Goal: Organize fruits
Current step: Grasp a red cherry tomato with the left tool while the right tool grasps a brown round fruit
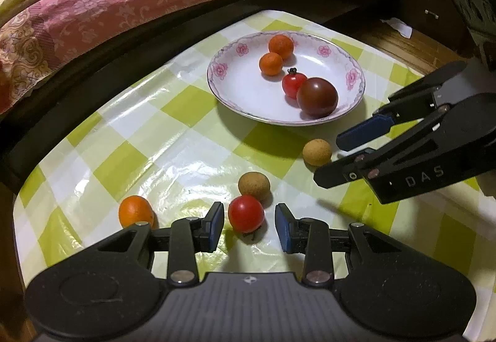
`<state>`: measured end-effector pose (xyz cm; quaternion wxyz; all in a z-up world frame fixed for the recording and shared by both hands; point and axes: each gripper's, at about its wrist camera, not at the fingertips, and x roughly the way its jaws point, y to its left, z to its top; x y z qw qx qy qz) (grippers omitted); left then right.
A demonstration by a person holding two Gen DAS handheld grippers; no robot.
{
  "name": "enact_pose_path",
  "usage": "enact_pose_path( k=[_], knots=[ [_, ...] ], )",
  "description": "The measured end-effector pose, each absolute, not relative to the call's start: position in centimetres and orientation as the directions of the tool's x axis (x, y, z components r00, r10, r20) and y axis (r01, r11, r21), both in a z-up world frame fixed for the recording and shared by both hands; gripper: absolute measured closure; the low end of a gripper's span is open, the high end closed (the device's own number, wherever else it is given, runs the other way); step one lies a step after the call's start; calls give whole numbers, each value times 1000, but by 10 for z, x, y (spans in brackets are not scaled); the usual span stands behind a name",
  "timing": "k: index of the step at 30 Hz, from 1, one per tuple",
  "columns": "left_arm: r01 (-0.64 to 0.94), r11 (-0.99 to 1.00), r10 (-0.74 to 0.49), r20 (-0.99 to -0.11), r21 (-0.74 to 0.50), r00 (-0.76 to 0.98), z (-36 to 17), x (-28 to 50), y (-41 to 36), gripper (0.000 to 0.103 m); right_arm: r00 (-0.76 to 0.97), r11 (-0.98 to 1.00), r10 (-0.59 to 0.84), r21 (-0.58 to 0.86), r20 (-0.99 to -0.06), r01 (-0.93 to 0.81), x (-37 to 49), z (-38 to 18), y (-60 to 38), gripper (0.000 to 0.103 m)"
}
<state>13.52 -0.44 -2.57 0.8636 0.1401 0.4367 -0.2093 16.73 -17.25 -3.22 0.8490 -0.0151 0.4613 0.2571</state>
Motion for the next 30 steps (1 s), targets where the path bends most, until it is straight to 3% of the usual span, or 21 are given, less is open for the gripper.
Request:
enact_pose_path(
  k=[15,23,25,30],
  knots=[
    [472,880,-233,-823,48,518,-34,139,-6,60,456,870,419,203,-785,-450,177,-40,-166,59],
    [447,894,-229,-825,31,516,-37,142,-6,61,463,876,402,184,-790,-446,181,-44,-164,70],
    [448,893,-229,-822,35,521,-37,142,-7,62,469,880,396,180,-790,-440,181,-44,-165,79],
    [455,890,-233,-822,35,520,-35,140,-6,68,467,884,391,182,-793,-431,181,-44,-169,80]
  ],
)
